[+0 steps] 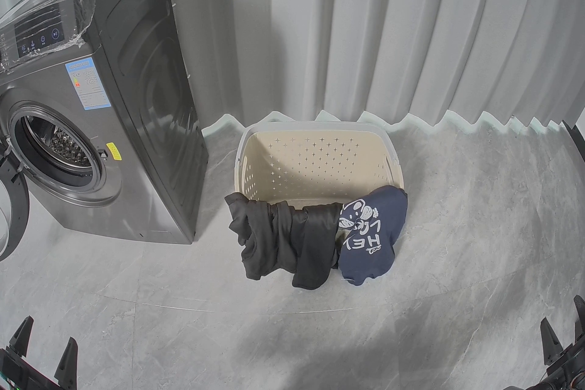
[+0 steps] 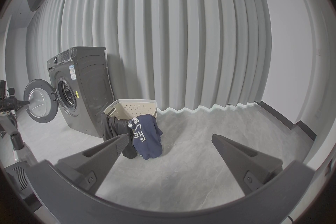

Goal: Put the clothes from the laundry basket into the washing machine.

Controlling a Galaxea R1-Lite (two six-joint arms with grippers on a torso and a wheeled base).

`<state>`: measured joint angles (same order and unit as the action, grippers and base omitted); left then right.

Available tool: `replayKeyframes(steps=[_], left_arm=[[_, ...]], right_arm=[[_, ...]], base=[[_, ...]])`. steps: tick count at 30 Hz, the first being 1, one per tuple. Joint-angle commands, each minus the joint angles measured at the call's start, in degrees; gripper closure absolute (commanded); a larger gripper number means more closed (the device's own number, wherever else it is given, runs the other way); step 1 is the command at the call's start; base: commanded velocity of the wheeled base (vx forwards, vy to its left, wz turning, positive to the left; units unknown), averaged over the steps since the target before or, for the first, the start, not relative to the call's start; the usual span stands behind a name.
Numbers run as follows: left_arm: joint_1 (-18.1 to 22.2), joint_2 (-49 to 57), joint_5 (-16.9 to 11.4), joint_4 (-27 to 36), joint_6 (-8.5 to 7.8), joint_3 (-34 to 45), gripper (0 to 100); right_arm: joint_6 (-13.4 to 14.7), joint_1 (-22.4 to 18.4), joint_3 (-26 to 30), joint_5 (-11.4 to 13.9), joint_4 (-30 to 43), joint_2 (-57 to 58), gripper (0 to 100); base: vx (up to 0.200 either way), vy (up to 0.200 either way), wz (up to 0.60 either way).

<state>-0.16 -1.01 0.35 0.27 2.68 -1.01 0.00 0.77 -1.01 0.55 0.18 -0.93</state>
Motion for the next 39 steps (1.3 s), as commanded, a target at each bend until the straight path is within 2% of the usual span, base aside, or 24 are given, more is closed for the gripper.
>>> replayKeyframes(steps=[1, 7, 19, 25, 39], left_arm=[[-0.02, 0.66, 0.00, 0.00, 0.04, 0.84, 0], [-0.02, 0.66, 0.09, 0.00, -0.05, 0.84, 0], [-0.02, 0.66, 0.09, 0.00, -0.05, 0.84, 0], [-0.02, 0.66, 0.09, 0.00, 0.04, 0.84, 0], [-0.02, 0.66, 0.09, 0.00, -0.05, 0.84, 0]], right_arm=[[0.00, 0.02, 0.92, 0.07, -0.01, 0.93, 0], [0.00, 0.02, 0.92, 0.07, -0.01, 0.93, 0], [0.00, 0.02, 0.92, 0.07, -0.01, 0.93, 0], [0.00, 0.02, 0.92, -0.02, -0.01, 0.93, 0], [0.00, 0.02, 0.92, -0.02, -0.01, 0.93, 0]], base=[[0.000, 0.000, 0.00], [0.200, 0.000, 0.00], [0.000, 0.000, 0.00], [0.000, -0.200, 0.00], [0.000, 0.000, 0.00]])
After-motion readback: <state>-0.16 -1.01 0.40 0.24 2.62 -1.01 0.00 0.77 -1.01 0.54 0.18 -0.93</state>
